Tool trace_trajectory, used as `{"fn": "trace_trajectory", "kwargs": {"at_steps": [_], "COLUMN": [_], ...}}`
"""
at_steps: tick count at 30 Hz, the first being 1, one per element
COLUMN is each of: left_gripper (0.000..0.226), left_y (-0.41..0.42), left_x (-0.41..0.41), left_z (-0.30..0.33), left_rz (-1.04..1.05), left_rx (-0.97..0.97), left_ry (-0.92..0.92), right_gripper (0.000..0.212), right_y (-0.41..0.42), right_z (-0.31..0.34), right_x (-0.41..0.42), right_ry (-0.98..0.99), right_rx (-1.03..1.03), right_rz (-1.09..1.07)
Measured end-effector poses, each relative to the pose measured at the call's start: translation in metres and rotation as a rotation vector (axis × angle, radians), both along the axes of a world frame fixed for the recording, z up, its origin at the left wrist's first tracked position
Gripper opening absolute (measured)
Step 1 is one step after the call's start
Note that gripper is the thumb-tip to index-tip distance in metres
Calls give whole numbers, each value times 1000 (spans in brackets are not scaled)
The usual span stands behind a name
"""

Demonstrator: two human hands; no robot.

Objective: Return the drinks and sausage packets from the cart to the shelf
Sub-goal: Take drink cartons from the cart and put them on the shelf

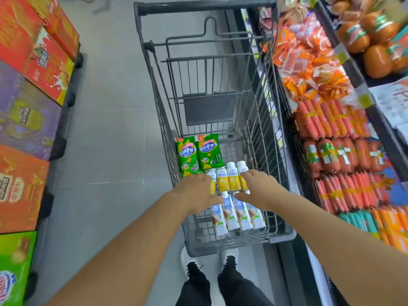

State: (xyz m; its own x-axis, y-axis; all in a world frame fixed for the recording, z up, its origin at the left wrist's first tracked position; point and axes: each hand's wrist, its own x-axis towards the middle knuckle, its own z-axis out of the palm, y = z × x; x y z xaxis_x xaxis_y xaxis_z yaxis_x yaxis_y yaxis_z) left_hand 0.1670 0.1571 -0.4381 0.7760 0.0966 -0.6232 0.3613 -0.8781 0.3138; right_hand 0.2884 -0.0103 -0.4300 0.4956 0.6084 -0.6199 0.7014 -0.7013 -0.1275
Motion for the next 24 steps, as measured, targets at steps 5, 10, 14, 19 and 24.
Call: {"fn": "trace_trajectory", "kwargs": {"at_steps": [5,10,14,19,24], "left_gripper": [70,46,67,54,68], "left_y": [-21,-47,-64,-76,-83], "left_x": [-3,8,16,21,14], "left_z": [-81,-145,-206,-250,-279], "left_rz": [242,683,787,843,885], "left_rx": [-226,-423,-385,-310,-295], "left_ry": [99,137,157,167,212], "right_gripper": [65,58,56,54,44], "right_y": [2,2,11,17,18], "right_z": [-77,-150,-198,-244,-265], "right_x": [14,27,32,29,23], "right_ry": [199,311,331,371,414], "right_rx": [-136,-188,-138,-119,-98], "right_rz": [-96,-210,-242,-248,-332]}}
